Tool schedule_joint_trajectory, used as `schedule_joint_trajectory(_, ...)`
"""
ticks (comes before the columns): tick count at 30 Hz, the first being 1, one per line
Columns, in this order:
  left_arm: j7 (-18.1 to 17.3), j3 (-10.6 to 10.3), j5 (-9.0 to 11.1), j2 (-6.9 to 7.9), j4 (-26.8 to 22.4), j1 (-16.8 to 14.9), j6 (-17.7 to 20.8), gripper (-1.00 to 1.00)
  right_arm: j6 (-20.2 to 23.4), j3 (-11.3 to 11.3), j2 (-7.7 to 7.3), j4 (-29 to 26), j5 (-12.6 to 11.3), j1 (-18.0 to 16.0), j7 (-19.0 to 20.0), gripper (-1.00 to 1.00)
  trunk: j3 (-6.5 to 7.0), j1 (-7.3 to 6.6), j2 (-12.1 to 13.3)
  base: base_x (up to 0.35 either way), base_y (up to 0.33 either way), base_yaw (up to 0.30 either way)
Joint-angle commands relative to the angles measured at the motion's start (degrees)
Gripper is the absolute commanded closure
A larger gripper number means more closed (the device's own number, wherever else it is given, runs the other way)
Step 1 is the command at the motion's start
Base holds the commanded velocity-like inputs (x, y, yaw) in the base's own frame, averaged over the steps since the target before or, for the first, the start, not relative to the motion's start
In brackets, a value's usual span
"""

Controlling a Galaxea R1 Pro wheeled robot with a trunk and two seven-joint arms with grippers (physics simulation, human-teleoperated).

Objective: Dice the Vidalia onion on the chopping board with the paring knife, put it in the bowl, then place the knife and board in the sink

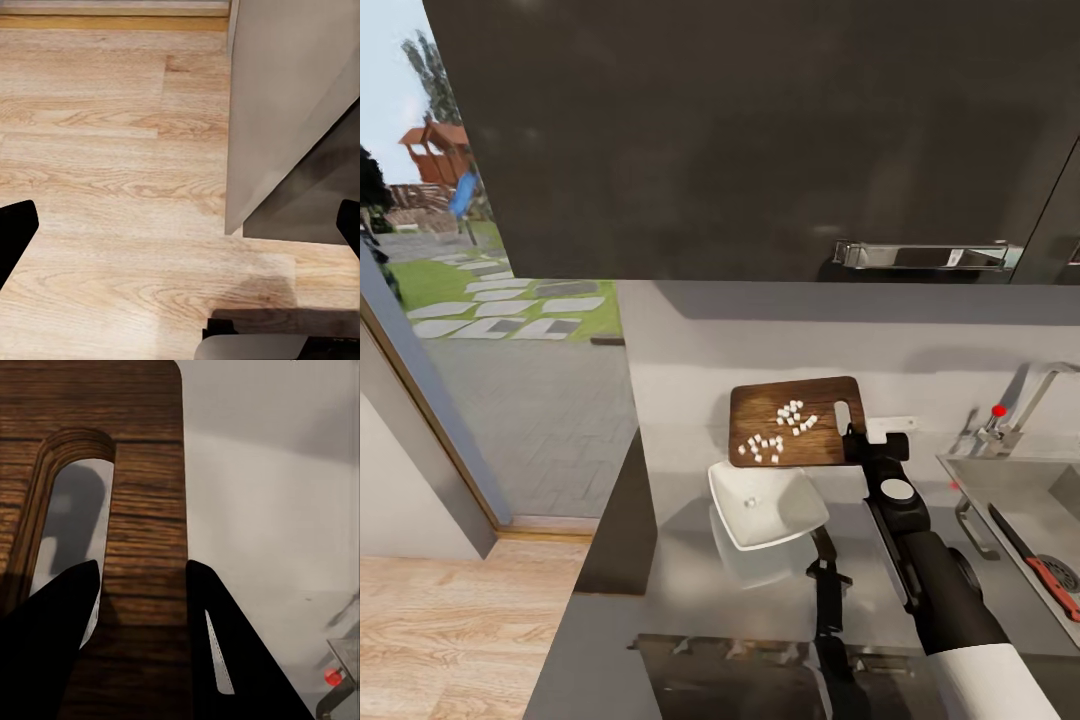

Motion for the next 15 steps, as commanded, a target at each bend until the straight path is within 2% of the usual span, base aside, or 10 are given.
schedule_joint_trajectory(1,0.1,-0.1,0.59,0.03,-0.05,0.01,-0.09,-1.0,0.55,0.18,-0.04,-0.07,0.96,-0.05,-0.22,1.0,-0.1,0.03,-0.1,0.0,0.0,0.0)
schedule_joint_trajectory(15,0.11,-0.1,0.59,0.03,-0.05,0.01,-0.09,-1.0,0.47,0.19,-0.1,-0.07,1.85,-0.05,-1.33,1.0,-0.1,0.03,-0.1,0.0,0.0,0.0)
